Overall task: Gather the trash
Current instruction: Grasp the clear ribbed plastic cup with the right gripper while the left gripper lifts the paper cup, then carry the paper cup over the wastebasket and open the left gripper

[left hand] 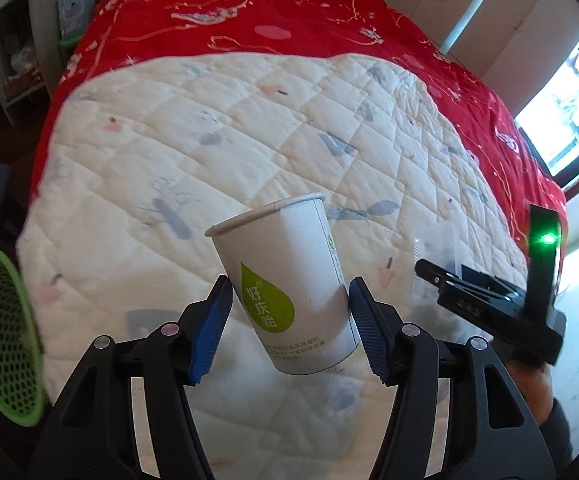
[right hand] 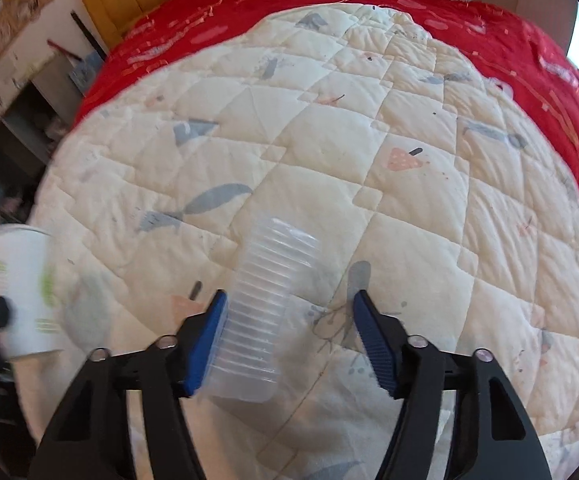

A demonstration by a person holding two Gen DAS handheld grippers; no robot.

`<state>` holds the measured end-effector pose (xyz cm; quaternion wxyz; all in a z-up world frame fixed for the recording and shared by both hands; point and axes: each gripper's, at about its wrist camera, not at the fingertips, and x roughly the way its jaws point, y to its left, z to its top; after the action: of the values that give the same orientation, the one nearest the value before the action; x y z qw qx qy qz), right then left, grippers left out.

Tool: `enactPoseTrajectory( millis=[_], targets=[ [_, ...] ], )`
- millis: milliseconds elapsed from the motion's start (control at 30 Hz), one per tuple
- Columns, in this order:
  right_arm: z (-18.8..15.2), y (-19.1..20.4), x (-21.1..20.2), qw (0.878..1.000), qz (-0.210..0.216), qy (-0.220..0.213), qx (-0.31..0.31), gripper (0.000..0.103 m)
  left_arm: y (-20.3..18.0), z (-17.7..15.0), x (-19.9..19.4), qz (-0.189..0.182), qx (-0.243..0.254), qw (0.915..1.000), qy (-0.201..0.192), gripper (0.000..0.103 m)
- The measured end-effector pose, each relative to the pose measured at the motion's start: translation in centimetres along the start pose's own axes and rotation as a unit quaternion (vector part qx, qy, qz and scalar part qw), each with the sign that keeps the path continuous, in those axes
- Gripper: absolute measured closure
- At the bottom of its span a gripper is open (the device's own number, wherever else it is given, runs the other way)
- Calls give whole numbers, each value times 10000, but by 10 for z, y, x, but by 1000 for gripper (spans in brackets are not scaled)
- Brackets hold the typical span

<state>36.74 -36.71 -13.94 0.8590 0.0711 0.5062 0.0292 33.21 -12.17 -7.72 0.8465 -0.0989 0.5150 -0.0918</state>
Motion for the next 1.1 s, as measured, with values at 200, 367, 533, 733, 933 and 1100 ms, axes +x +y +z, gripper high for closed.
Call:
enactPoseTrajectory(
  millis=[200,367,533,733,933,1100],
  targets=[
    [-4,9,-6,9999,-110,-55,-61,71,28,-6,-32,189,74,9995,-228,44],
    [-13,23,-17,9993,-222,-183,-219,81,56,-15,-59,318,-24,9985,-449,44],
    [-26,37,-26,9992,-126,-281,-255,85,83,-26,-81,468,-71,9971,-588,44],
    [-40,56,-43,9988,329,-337,-143,85,110,-34,-103,620,-176,9951,-744,44],
    [-56,84,-65,9957,810,-408,-198,85,136,-46,-124,813,-201,9924,-902,44],
    [-67,114,-84,9907,1243,-504,-238,85,163,-57,-139,1015,-277,9899,-954,44]
  ],
)
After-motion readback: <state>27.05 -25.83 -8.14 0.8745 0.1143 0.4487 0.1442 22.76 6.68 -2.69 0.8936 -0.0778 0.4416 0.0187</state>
